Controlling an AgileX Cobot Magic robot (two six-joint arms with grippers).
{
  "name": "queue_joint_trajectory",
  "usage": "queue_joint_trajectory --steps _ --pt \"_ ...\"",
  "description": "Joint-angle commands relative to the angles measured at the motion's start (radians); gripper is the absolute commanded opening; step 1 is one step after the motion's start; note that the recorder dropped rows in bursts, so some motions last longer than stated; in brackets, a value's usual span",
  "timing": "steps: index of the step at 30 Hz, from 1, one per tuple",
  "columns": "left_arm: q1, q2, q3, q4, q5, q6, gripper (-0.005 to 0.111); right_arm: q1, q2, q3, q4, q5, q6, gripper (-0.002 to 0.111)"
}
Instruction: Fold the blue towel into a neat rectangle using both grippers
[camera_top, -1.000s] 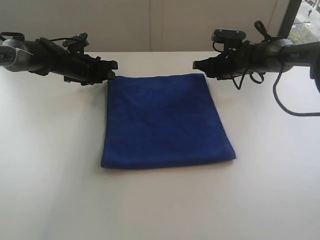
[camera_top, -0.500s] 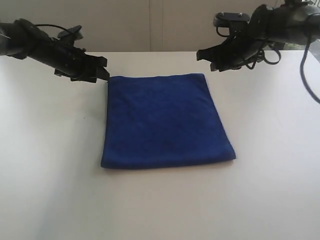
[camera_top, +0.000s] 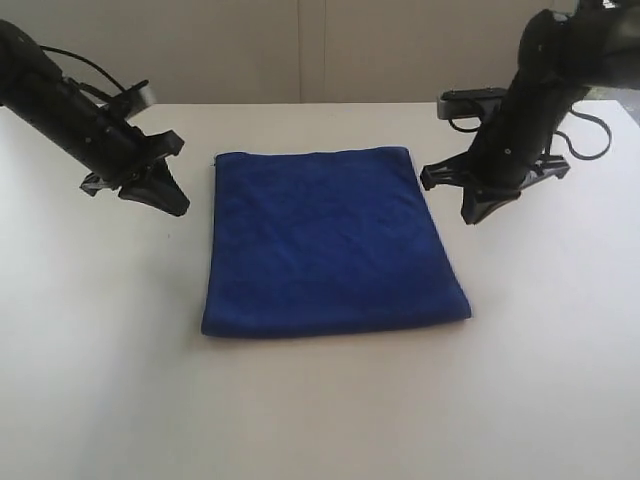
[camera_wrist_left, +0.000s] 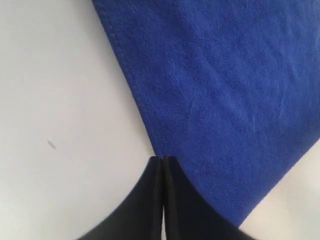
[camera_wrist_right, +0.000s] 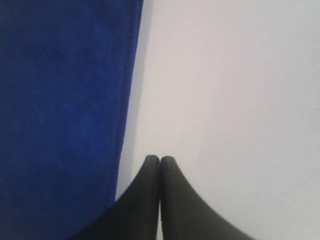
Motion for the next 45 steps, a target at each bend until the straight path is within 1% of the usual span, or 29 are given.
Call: queue_joint_trajectory --steps 1,5,7,9,11,14,18,27,31,35,45 --pt "-0.060 -0.137 0.133 -0.007 -0.083 0.032 0.000 0.008 -0.116 0.148 0.011 -0.080 -0.029 0.000" --pt "-0.152 -0.210 0.223 -0.007 -0.197 0.052 0.000 0.068 -0.172 0.242 0.061 -0.147 -0.122 0.000" --pt "-0.198 -0.207 0.257 -0.007 -0.259 0.052 0.000 0.104 -0.174 0.275 0.059 -0.180 -0.124 0.000" --pt "-0.238 -0.191 0.284 -0.007 -0.291 0.052 0.000 0.126 -0.165 0.300 0.059 -0.214 -0.124 0.000" --pt "-0.268 -0.169 0.306 -0.006 -0.304 0.052 0.000 0.139 -0.155 0.325 0.061 -0.249 -0.124 0.000" --pt "-0.290 -0.148 0.334 -0.001 -0.326 0.059 0.000 0.145 -0.146 0.359 0.065 -0.288 -0.124 0.000" --pt "-0.299 -0.137 0.375 0.008 -0.349 0.059 0.000 0.145 -0.145 0.401 0.065 -0.312 -0.119 0.000" --pt "-0.299 -0.131 0.447 0.017 -0.349 0.074 0.000 0.151 -0.145 0.472 0.084 -0.335 -0.073 0.000" --pt "-0.299 -0.131 0.448 0.024 -0.324 0.085 0.000 0.151 -0.145 0.487 0.084 -0.308 -0.044 0.000" --pt "-0.299 -0.131 0.448 0.045 -0.300 0.099 0.000 0.151 -0.153 0.522 0.112 -0.317 -0.025 0.000" --pt "-0.299 -0.131 0.448 0.108 -0.288 0.099 0.000 0.160 -0.189 0.586 0.152 -0.315 -0.003 0.000"
